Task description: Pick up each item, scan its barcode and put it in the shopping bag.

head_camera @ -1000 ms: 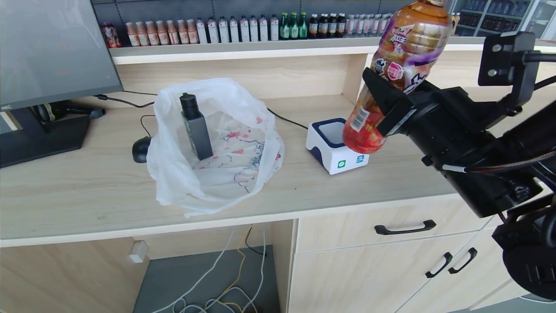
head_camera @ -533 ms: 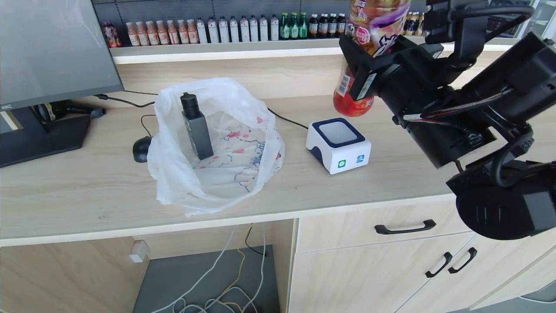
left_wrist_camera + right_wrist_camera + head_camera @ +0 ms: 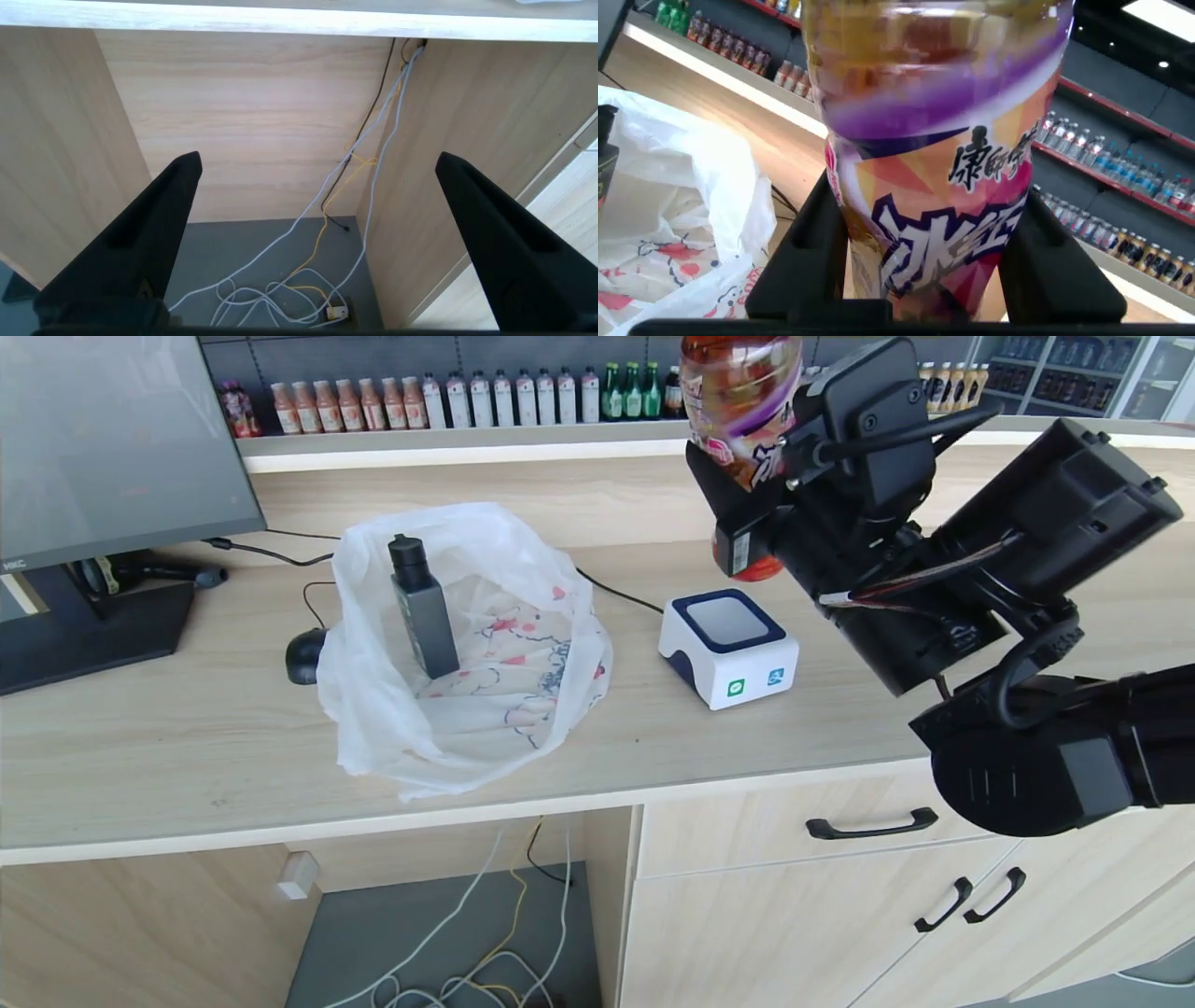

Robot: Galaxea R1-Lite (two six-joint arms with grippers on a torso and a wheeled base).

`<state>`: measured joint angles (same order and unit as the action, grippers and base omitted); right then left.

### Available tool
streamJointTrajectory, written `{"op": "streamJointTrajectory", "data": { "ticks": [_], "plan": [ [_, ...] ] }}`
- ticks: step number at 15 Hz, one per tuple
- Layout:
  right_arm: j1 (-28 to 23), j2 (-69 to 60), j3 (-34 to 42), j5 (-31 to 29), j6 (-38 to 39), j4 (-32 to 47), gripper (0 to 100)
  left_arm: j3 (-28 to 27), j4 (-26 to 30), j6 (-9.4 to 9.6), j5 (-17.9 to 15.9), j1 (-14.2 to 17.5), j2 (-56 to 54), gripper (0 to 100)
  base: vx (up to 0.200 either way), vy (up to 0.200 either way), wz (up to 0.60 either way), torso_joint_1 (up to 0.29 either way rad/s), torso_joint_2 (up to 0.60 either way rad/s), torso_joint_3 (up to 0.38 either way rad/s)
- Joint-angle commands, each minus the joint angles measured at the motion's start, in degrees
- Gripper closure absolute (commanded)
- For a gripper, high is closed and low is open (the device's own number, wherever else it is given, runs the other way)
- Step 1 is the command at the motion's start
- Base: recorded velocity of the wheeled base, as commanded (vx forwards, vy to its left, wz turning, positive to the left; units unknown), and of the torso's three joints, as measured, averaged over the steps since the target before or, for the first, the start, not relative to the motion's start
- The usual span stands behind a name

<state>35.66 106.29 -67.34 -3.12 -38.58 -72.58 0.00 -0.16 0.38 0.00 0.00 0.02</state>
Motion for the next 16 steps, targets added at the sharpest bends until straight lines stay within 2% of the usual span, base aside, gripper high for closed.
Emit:
{"op": "streamJointTrajectory", "data": {
  "ticks": [1,4,7,11,13,15,16],
  "plan": [
    [-0.15,0.85,0.02,2.51,-2.02,-0.01,100,0.0,-0.02,0.06,0.0,0.0,-0.02,0,0.0,0.0,0.0,0.0,0.0,0.0],
    [-0.76,2.17,-0.07,8.83,-6.5,-0.19,100,0.0,-0.02,0.06,0.0,0.0,-0.02,0,0.0,0.0,0.0,0.0,0.0,0.0],
    [-1.73,2.34,-0.95,12.44,-10.28,-1.77,100,0.0,-0.02,0.06,0.0,0.0,-0.02,0,0.0,0.0,0.0,0.0,0.0,0.0],
    [-2.79,4.1,-0.33,24.13,-15.91,-2.74,100,0.0,-0.02,0.06,0.0,0.0,-0.02,0,0.0,0.0,0.0,0.0,0.0,0.0],
    [-2.87,4.89,2.13,27.82,-17.58,-3.97,100,0.0,-0.02,0.06,0.0,0.0,-0.02,0,0.0,0.0,0.0,0.0,0.0,0.0],
    [-4.63,4.89,4.5,31.77,-18.99,-5.11,100,0.0,-0.02,0.06,0.0,0.0,-0.02,0,0.0,0.0,0.0,0.0,0.0,0.0],
    [-7.27,5.42,4.94,35.46,-19.69,-5.11,100,0.0,-0.02,0.06,0.0,0.0,-0.02,0,0.0,0.0,0.0,0.0,0.0,0.0]
  ]
}}
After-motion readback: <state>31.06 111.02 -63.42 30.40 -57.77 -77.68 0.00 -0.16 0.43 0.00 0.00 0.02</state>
